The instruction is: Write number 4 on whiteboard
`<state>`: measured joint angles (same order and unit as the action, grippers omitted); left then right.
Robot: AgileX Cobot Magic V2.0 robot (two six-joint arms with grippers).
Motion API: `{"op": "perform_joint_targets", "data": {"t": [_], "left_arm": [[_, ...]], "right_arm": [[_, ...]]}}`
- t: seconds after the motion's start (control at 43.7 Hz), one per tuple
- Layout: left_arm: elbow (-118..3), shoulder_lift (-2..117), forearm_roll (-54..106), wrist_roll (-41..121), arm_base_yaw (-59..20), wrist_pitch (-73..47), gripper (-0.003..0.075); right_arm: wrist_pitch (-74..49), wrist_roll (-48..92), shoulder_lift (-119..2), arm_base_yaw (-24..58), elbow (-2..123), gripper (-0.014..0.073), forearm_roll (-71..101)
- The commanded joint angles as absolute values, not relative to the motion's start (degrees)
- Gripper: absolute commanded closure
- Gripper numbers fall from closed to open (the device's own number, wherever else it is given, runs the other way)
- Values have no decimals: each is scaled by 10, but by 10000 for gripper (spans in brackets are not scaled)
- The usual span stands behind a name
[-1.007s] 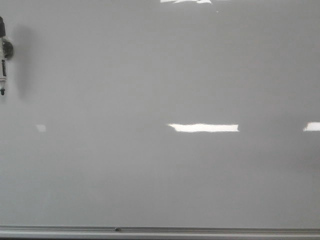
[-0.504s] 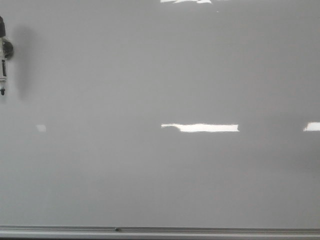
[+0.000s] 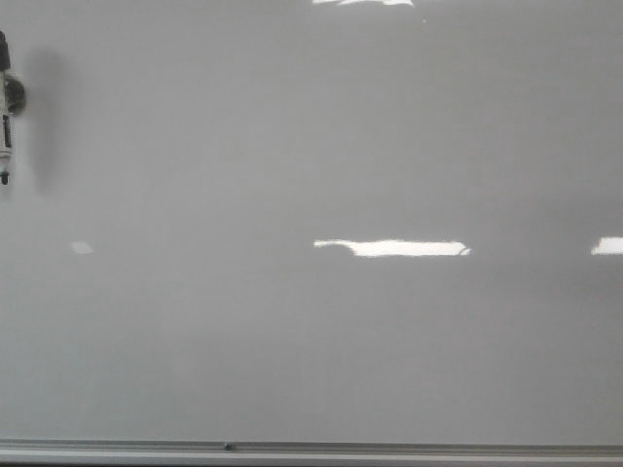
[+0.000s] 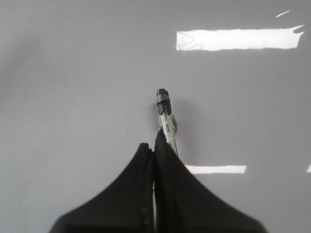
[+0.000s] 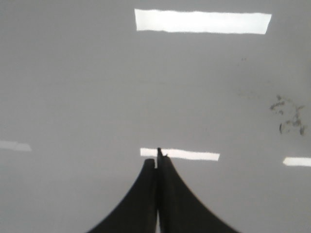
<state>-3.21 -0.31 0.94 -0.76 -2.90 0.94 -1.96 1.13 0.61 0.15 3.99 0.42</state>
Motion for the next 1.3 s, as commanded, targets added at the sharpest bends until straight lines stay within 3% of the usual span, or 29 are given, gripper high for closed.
{"op": "perform_joint_targets", "data": {"t": [0.0, 0.481, 1.076, 1.168, 1.236, 1.282], "left_arm": [[-105, -8, 5, -8, -29, 20, 741], [-394, 167, 0, -8, -29, -223, 741], [-402, 345, 31, -8, -29, -276, 736], [-402, 368, 31, -8, -29, -276, 672], [-402, 385, 31, -8, -29, -276, 564], [-402, 396, 31, -8, -29, -271, 454]], "right_arm": [[-21, 10, 13, -2, 112, 665, 5], [-235, 10, -194, -2, 367, 665, 5], [-220, 10, -356, -2, 338, 663, 5], [-216, 11, -367, -2, 338, 618, 5], [-214, 11, -372, -2, 338, 529, 5], [-214, 11, -374, -2, 338, 446, 5]]}}
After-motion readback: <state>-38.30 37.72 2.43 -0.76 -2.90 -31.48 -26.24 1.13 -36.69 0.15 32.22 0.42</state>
